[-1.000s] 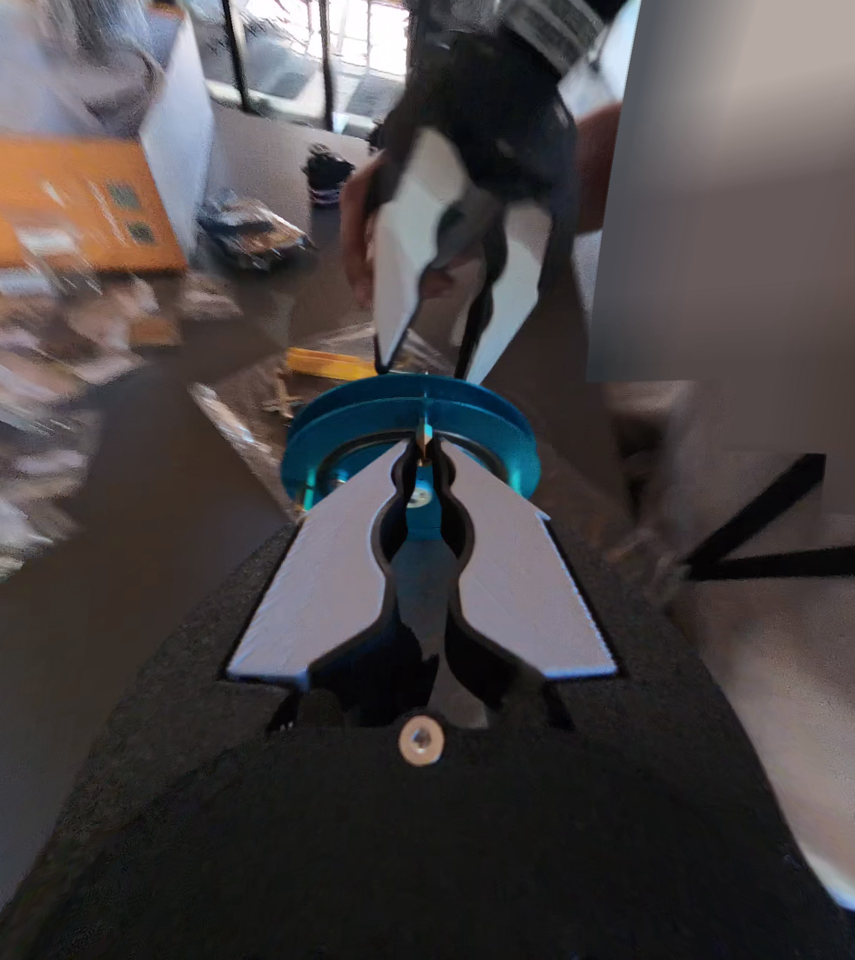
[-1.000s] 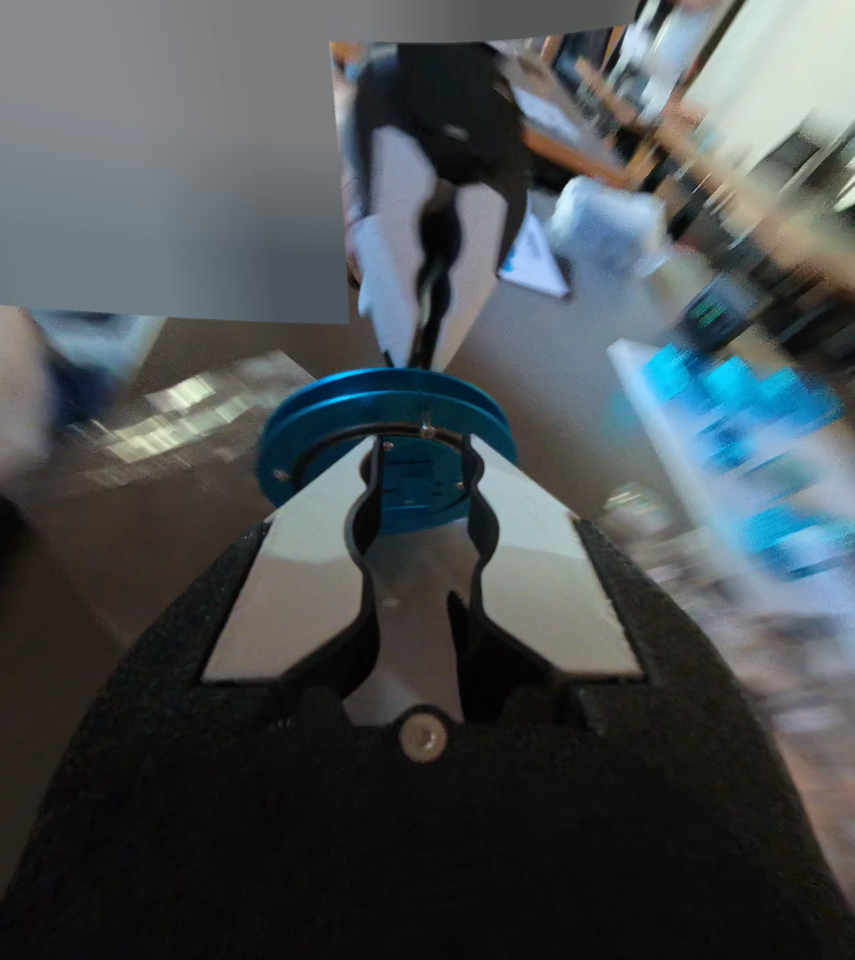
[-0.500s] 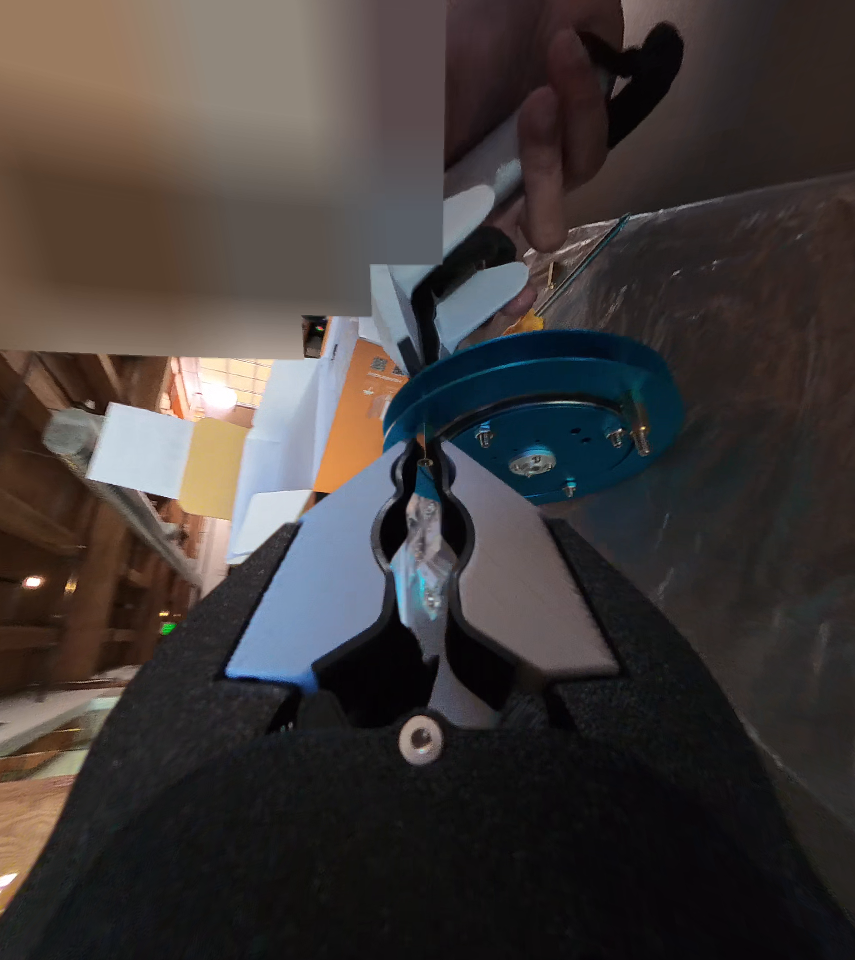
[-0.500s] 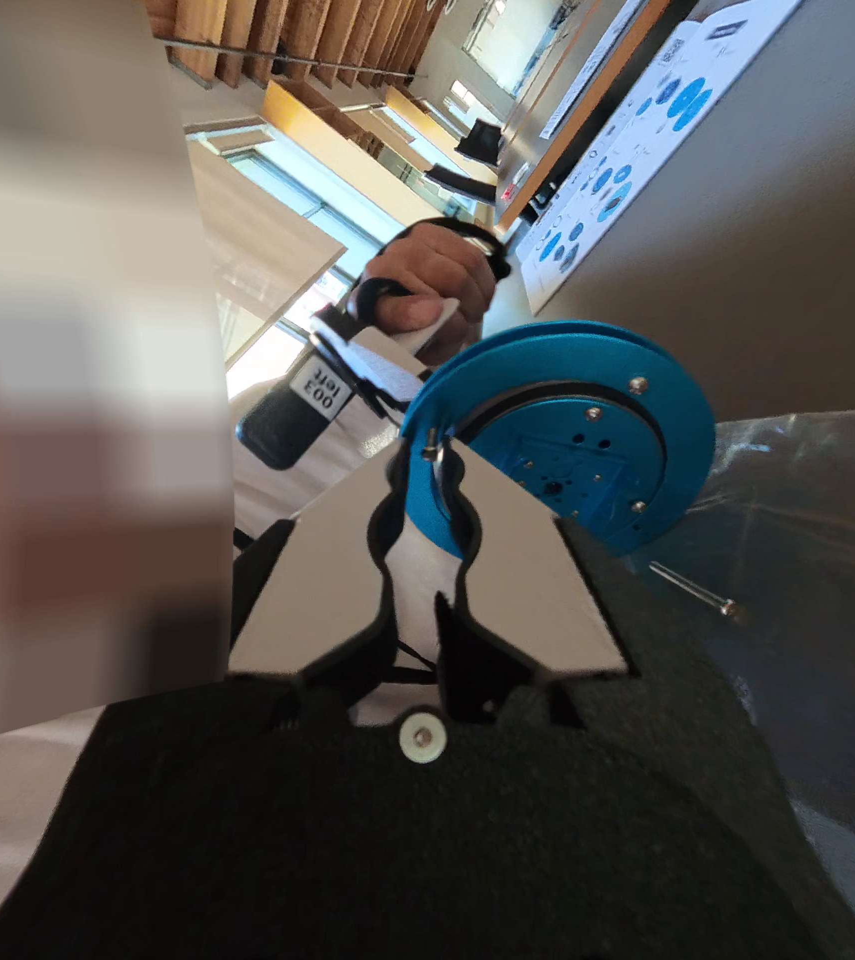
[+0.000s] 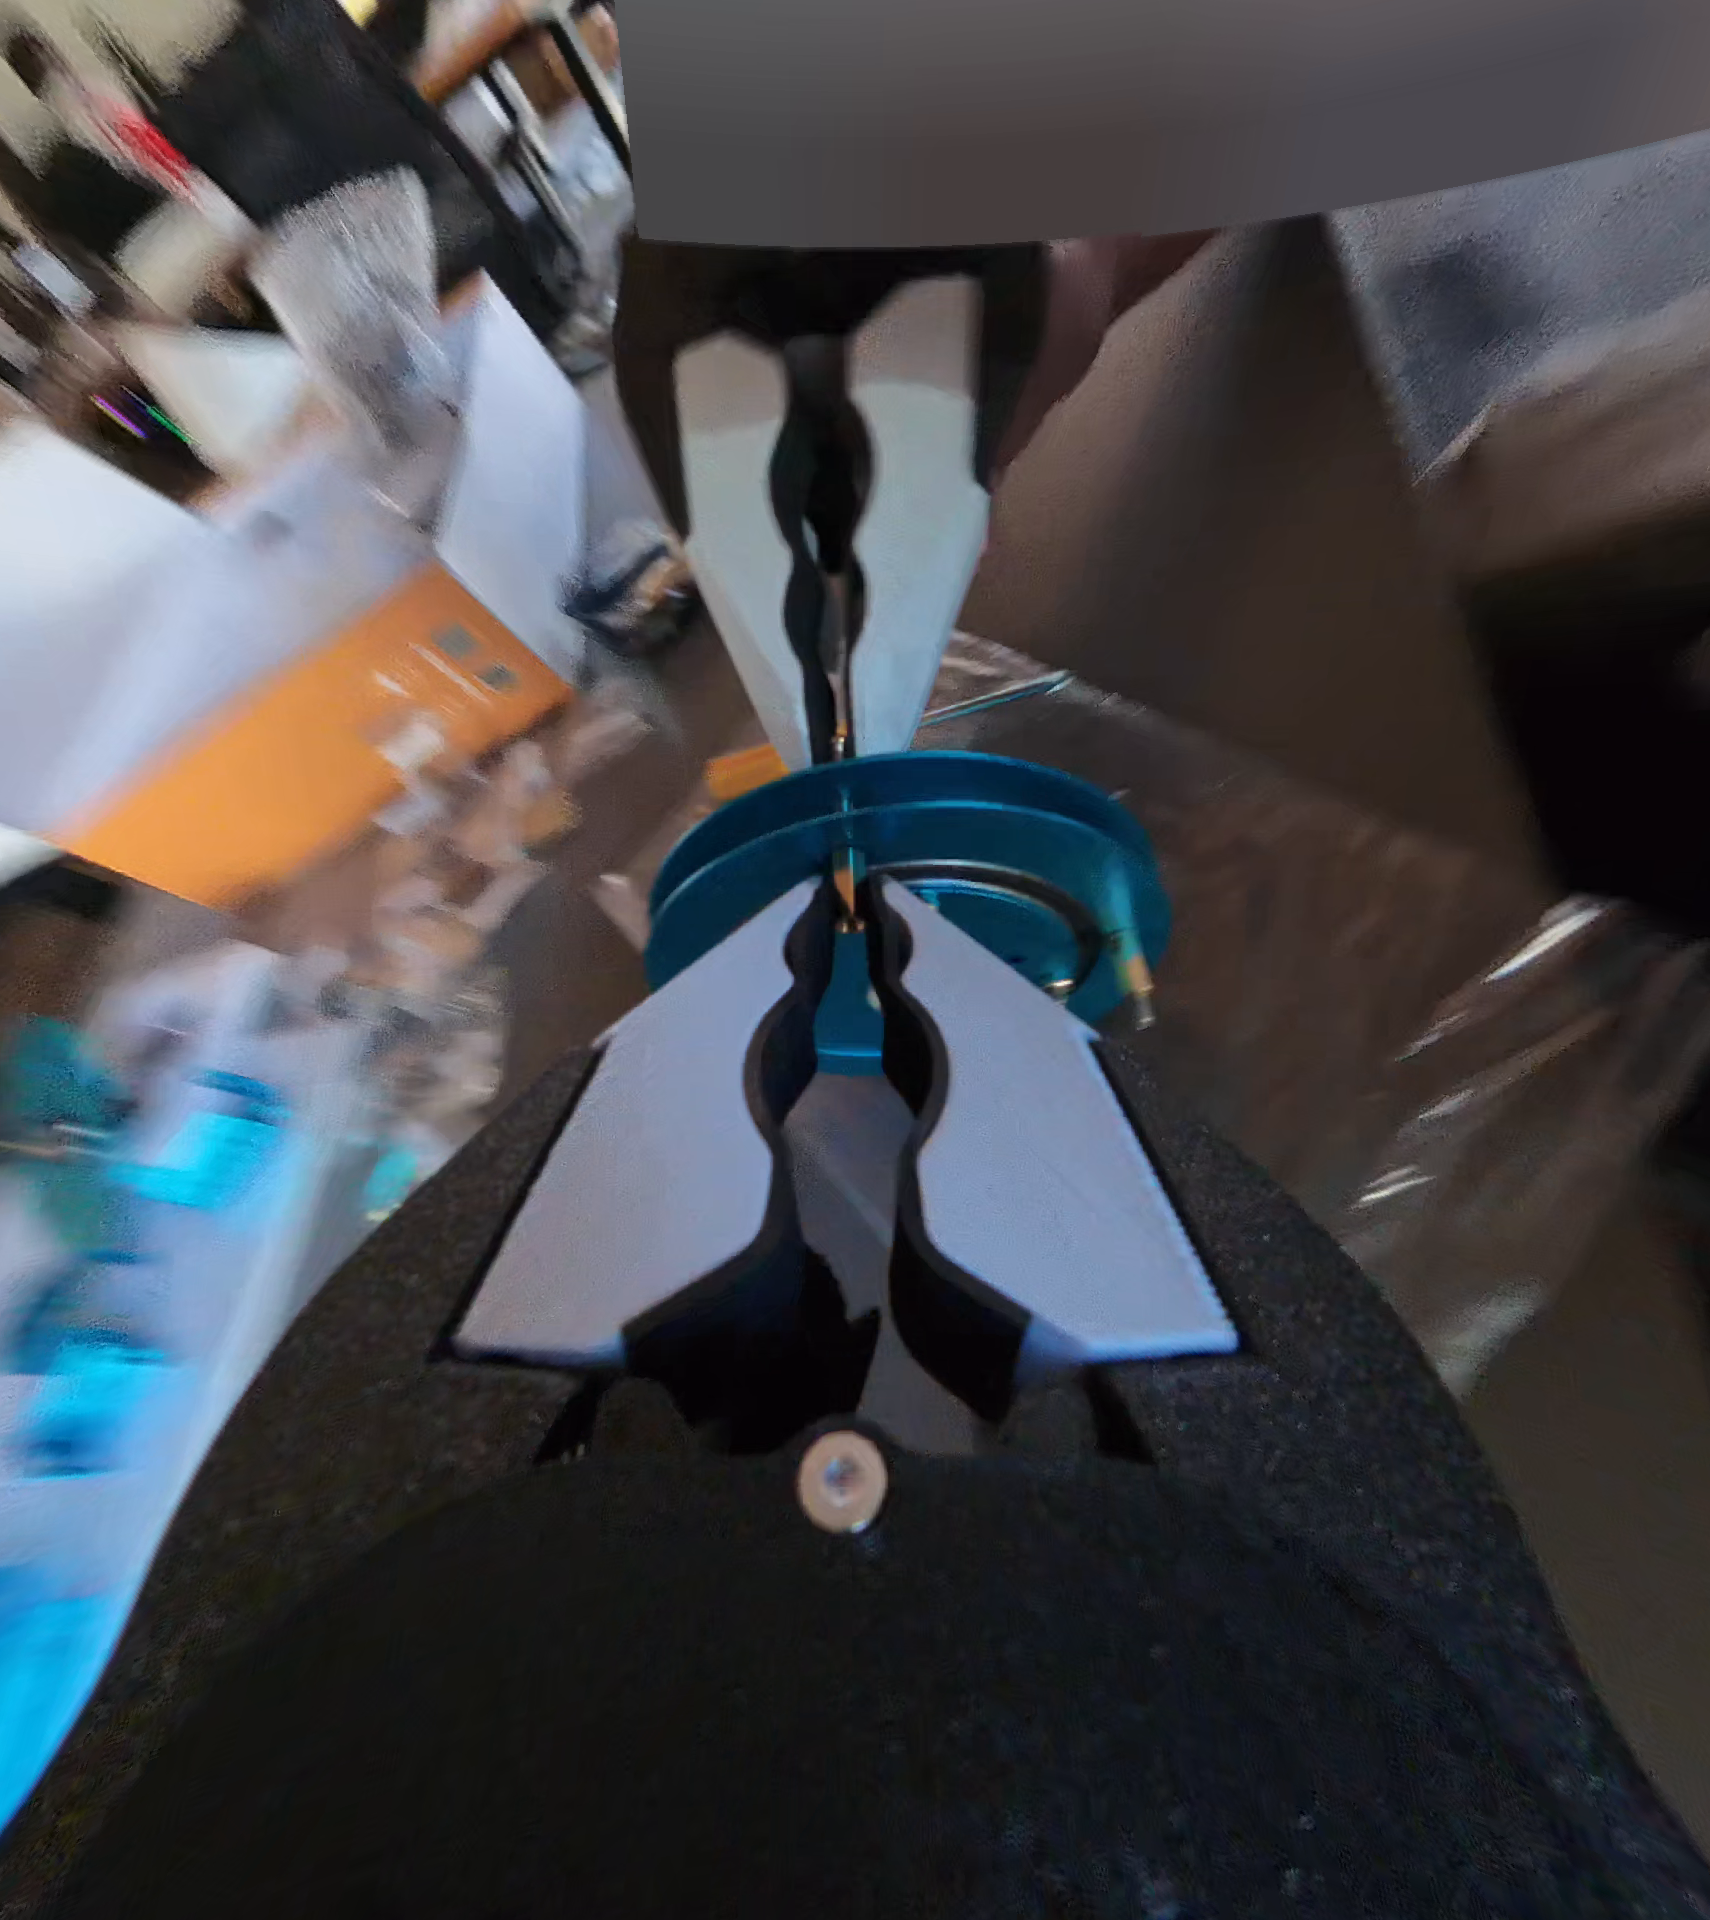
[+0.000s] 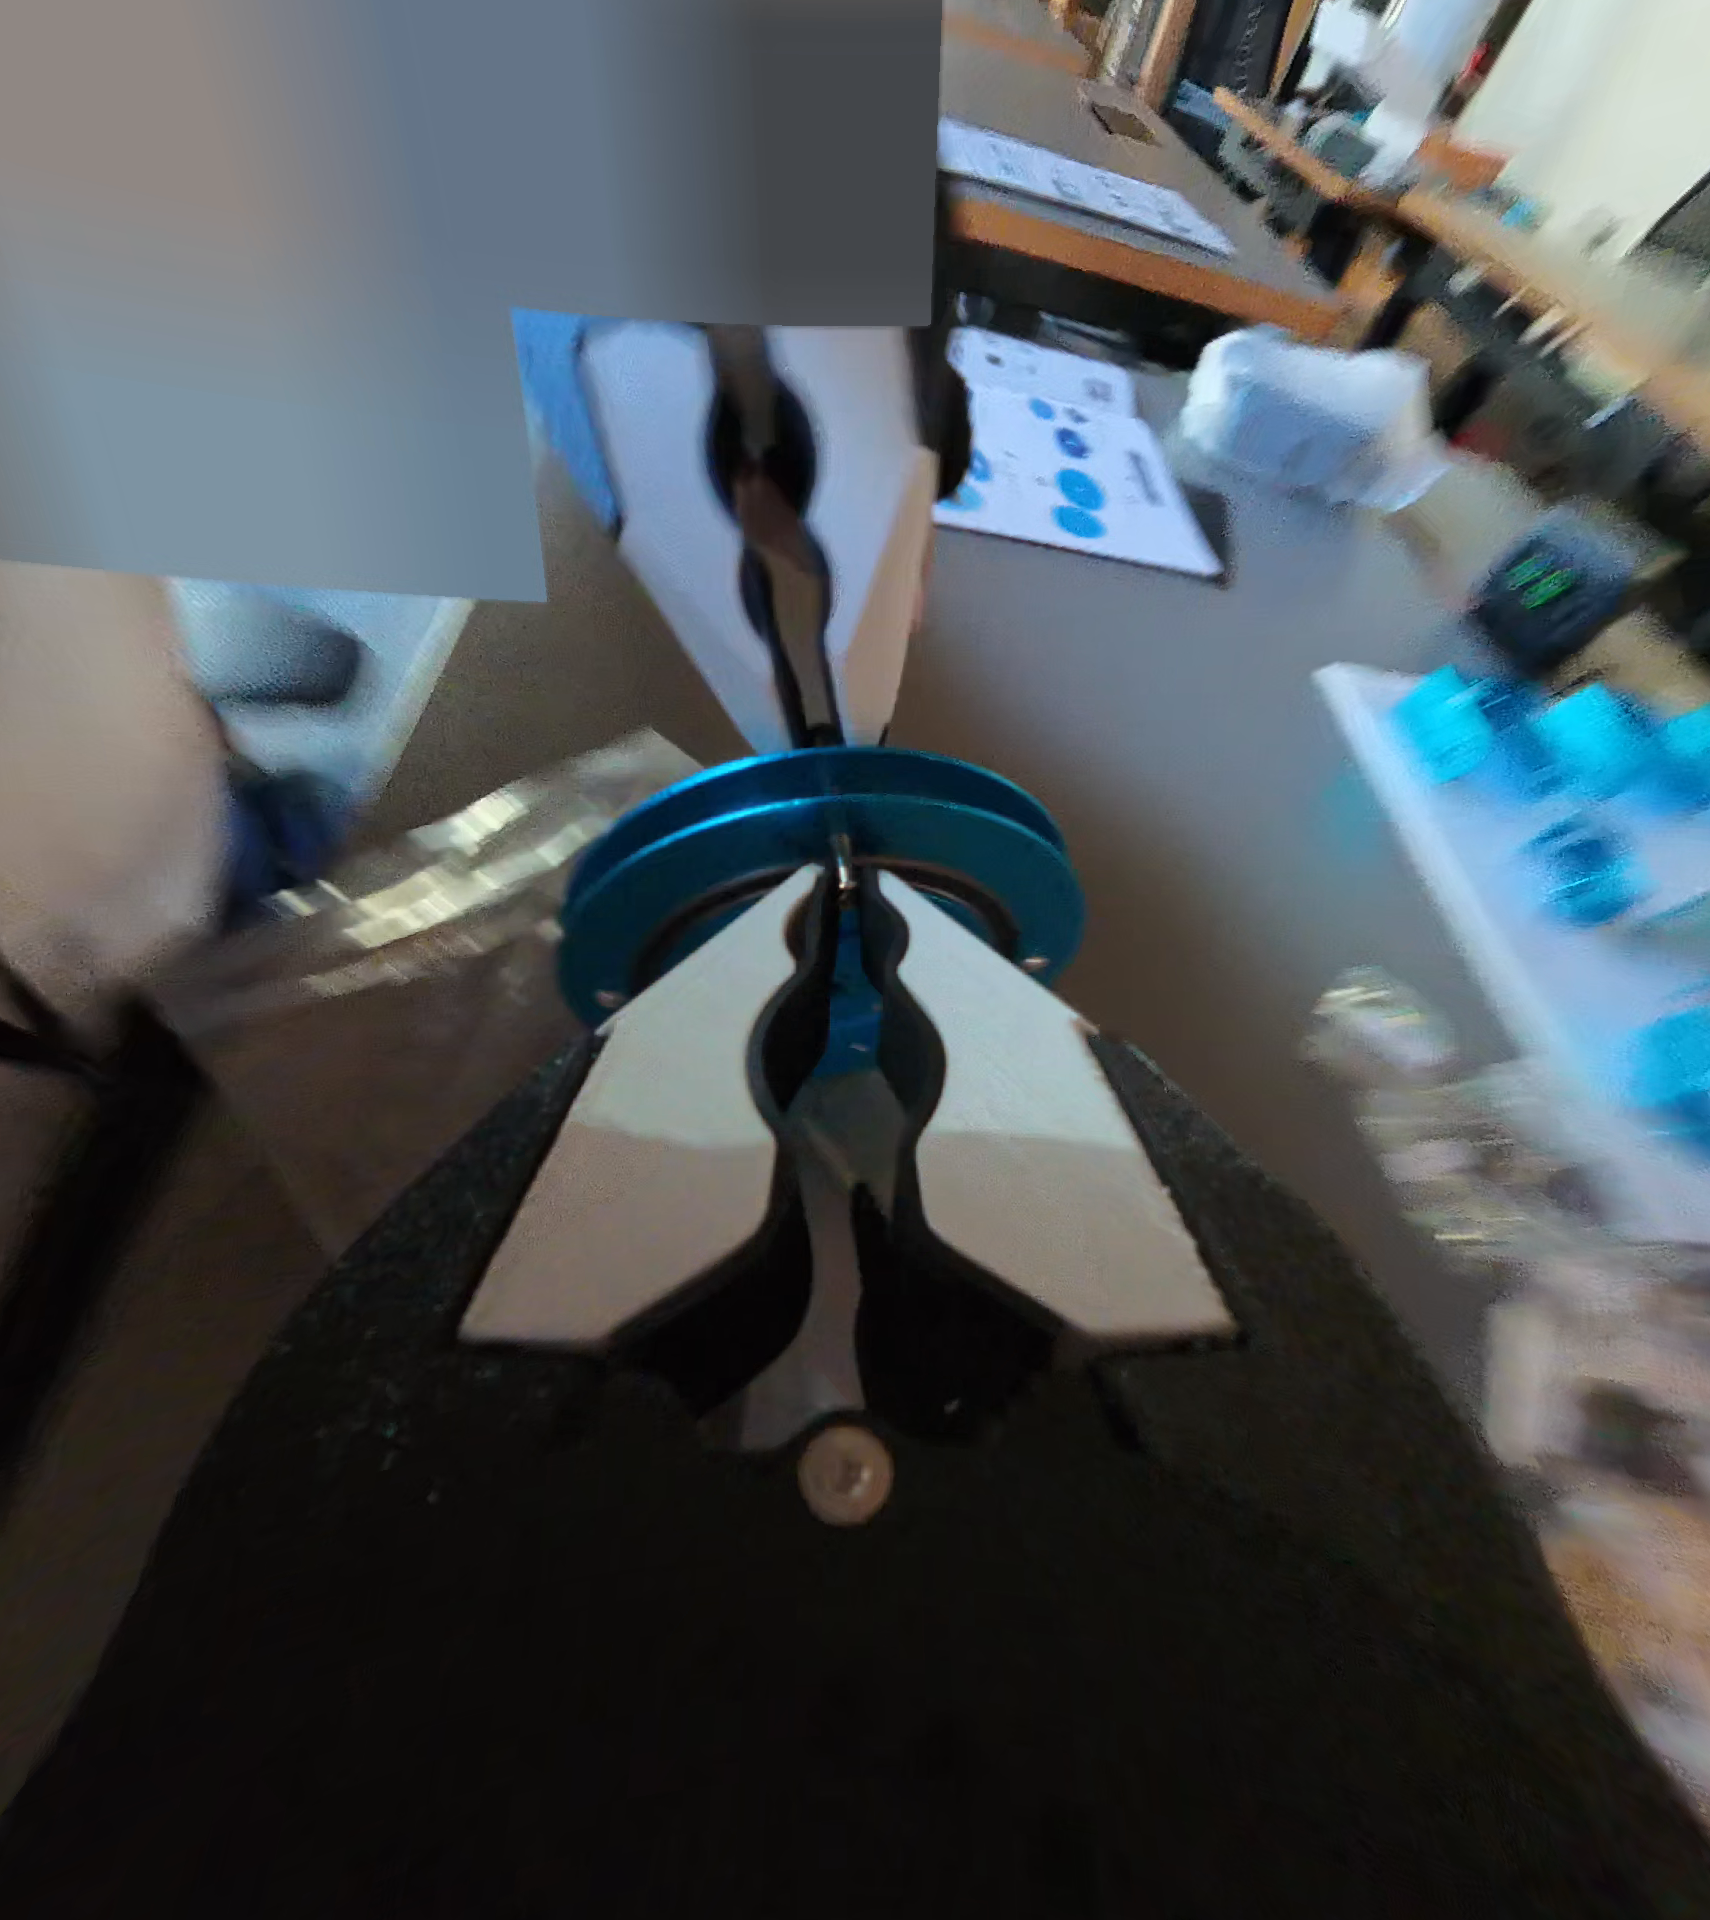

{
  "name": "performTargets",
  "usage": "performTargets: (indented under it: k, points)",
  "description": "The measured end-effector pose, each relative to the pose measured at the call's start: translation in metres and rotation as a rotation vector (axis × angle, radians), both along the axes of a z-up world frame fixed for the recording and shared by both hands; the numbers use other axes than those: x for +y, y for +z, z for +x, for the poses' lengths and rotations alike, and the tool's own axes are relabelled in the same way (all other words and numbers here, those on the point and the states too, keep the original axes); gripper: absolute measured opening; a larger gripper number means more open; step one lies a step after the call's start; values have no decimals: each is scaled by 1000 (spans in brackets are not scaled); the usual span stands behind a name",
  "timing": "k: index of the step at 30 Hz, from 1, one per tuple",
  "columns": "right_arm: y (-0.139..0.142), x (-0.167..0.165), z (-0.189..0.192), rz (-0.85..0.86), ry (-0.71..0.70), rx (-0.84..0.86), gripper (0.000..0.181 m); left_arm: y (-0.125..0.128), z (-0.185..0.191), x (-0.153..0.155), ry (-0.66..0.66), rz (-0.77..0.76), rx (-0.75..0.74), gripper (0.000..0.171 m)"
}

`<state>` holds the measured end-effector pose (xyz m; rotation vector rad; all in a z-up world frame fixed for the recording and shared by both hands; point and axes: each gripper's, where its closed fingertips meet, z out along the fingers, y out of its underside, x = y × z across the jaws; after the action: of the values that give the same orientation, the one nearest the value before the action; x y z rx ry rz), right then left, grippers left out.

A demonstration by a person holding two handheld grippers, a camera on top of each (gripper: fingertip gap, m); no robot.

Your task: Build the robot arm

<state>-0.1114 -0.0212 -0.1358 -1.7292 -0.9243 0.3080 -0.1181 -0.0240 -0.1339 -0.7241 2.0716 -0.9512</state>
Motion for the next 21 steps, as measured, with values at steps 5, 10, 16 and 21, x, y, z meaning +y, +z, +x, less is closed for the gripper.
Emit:
performTargets:
  k: [5,10,16,21]
  points:
    - [5,5,6,515,-35,-751,2,1,-4,-4,0,-575,437,4]
    - [12,4,6,940,-63,-1243,2,5,-3,-6,-30,-1028,723,3]
    - [4,-1,6,306,-107,-461,10,2,0,-5,-24,-555,420,4]
    - [9,-14,-1,-394,5,437,26,1,2,2,-18,79,2,4]
